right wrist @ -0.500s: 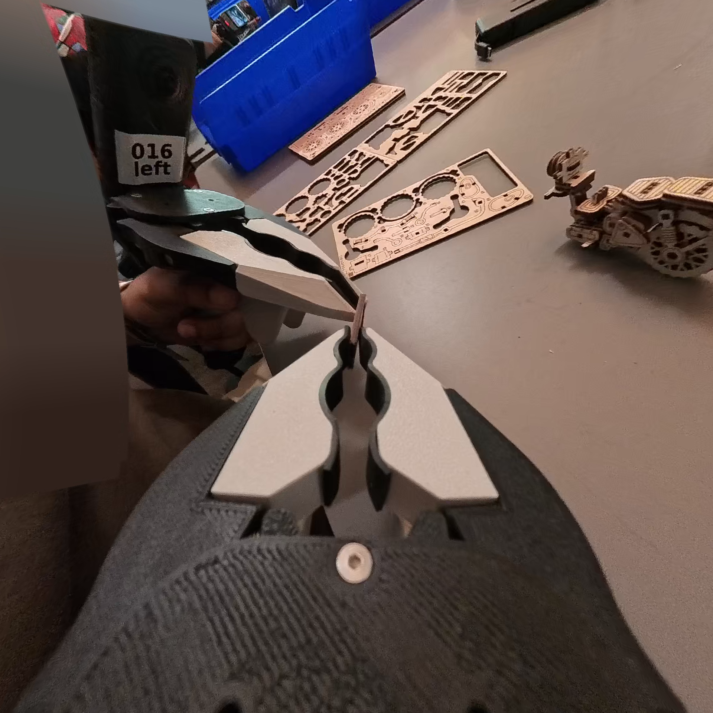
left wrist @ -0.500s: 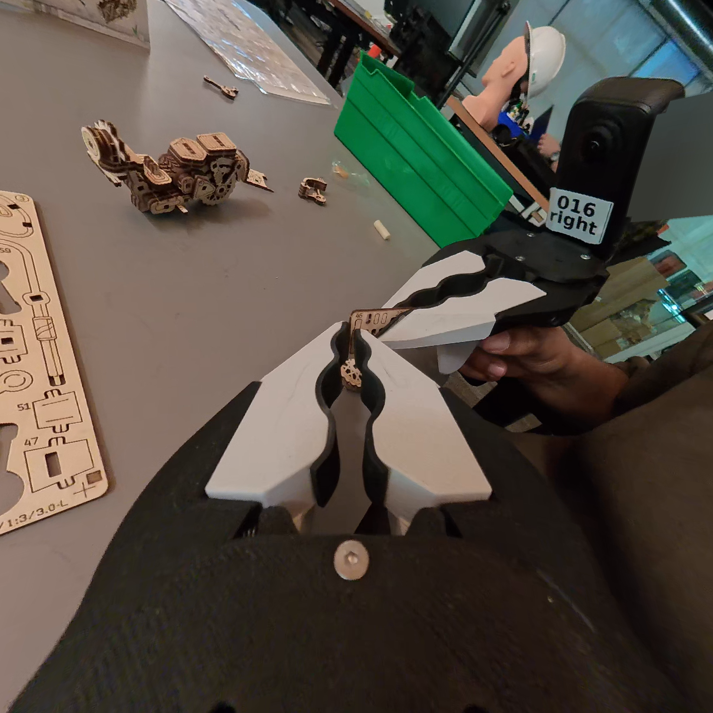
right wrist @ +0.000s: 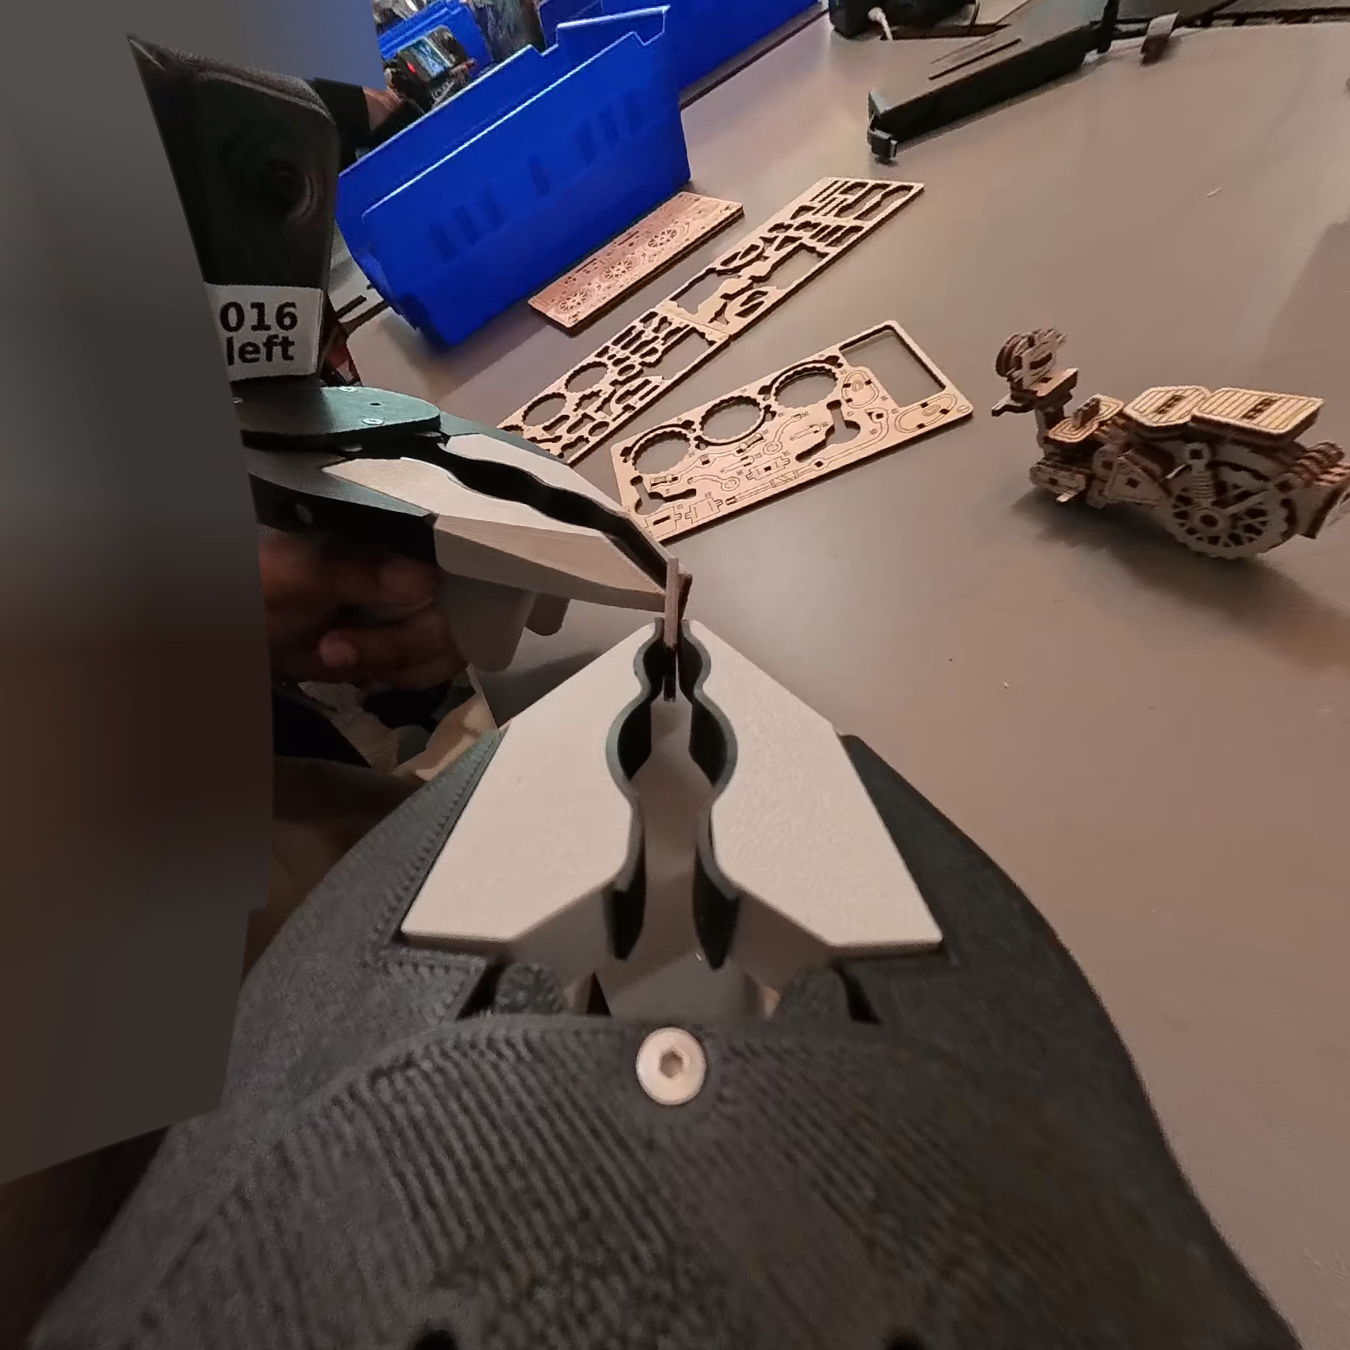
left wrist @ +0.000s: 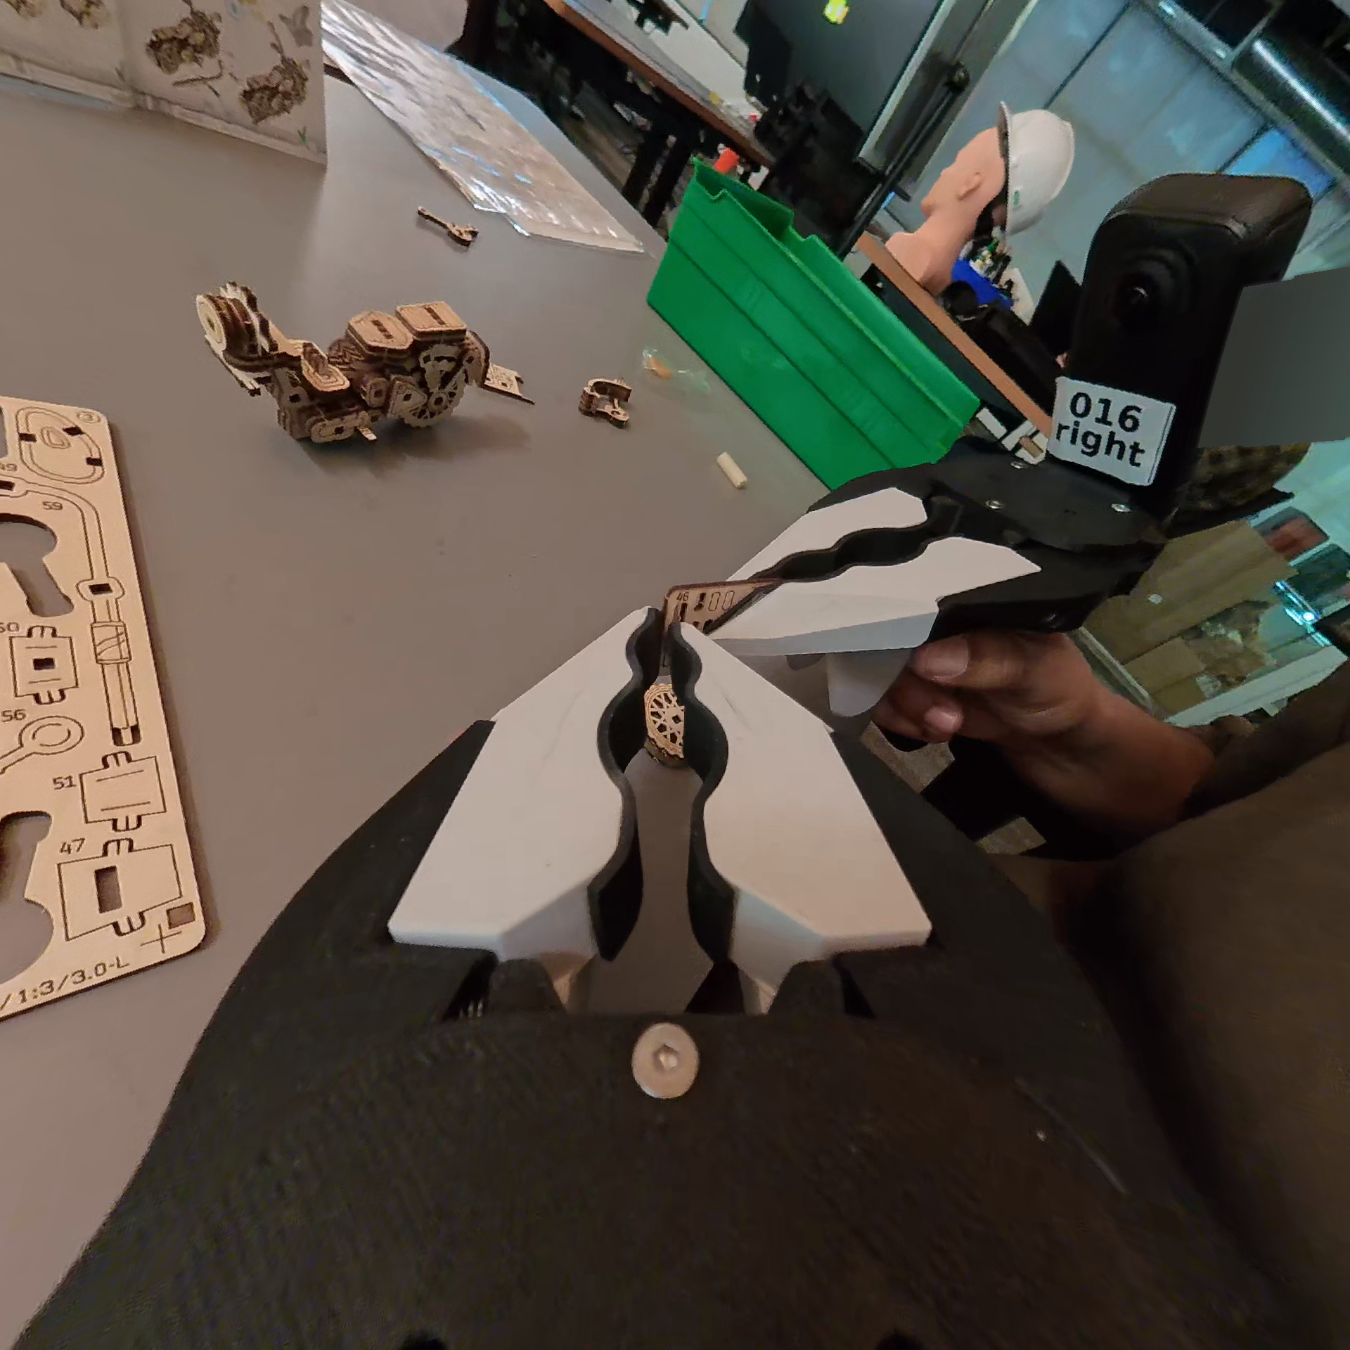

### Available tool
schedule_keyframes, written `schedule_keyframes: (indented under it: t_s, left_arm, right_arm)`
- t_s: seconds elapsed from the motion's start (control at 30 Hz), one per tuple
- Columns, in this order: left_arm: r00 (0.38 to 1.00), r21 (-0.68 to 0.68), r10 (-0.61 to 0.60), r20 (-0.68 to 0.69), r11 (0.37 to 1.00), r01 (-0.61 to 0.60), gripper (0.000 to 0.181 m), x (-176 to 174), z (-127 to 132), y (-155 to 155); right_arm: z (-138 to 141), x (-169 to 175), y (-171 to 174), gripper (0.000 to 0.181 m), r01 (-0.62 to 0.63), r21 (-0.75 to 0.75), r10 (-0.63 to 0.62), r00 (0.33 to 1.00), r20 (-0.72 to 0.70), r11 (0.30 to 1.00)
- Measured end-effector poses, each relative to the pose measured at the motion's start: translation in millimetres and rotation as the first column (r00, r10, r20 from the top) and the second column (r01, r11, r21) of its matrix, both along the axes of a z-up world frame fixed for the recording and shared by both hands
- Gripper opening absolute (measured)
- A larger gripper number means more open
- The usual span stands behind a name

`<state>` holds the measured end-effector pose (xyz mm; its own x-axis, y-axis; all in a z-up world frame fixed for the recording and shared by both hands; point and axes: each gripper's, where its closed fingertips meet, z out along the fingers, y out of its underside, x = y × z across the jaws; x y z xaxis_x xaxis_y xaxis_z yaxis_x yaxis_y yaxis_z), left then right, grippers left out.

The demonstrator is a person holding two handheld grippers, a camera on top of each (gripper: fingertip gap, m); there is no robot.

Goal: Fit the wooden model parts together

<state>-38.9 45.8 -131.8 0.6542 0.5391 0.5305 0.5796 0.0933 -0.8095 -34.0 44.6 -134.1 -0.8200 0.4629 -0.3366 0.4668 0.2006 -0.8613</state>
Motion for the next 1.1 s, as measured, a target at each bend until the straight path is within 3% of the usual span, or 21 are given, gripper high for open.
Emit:
schedule_keyframes:
  t_s: [0.23,0.37,0.47,0.6,0.77,0.9,1.1]
  left_arm:
    - [0.998,0.046,-0.054,-0.029,0.997,0.055,0.012,2.5,6.4,-4.6]
    - [0.993,0.127,-0.116,-0.034,0.985,0.12,0.016,5.1,14.8,-5.4]
    - [0.979,0.25,-0.204,-0.014,0.947,0.2,0.016,12.5,28.4,-7.0]
    - [0.95,0.294,-0.313,0.019,0.91,0.294,0.015,22.8,30.1,-8.2]
    - [0.93,0.204,-0.368,0.017,0.912,0.357,0.017,30.2,19.5,-7.4]
    - [0.912,0.176,-0.41,0.013,0.899,0.401,0.018,37.2,16.3,-5.8]
    - [0.895,0.156,-0.443,0.041,0.888,0.433,0.02,42.4,10.3,-2.5]
  right_arm:
    - [4.1,-3.6,6.2,0.001,0.0,-0.159,0.026,0.987,0.159,0.987]
    - [19.0,9.4,3.3,0.001,-0.089,-0.354,0.198,0.938,0.286,0.931]
    - [32.9,17.9,8.0,0.0,-0.193,-0.408,0.296,0.933,0.204,0.892]
    - [34.3,24.8,14.0,0.001,-0.314,-0.216,0.299,0.949,-0.101,0.924]
    - [22.5,36.3,10.7,0.001,-0.323,0.113,0.34,0.84,-0.422,0.94]
    - [8.1,42.7,6.1,0.001,-0.302,0.271,0.402,0.761,-0.508,0.914]
    - [1.2,50.6,3.0,0.001,-0.324,0.315,0.447,0.738,-0.505,0.892]
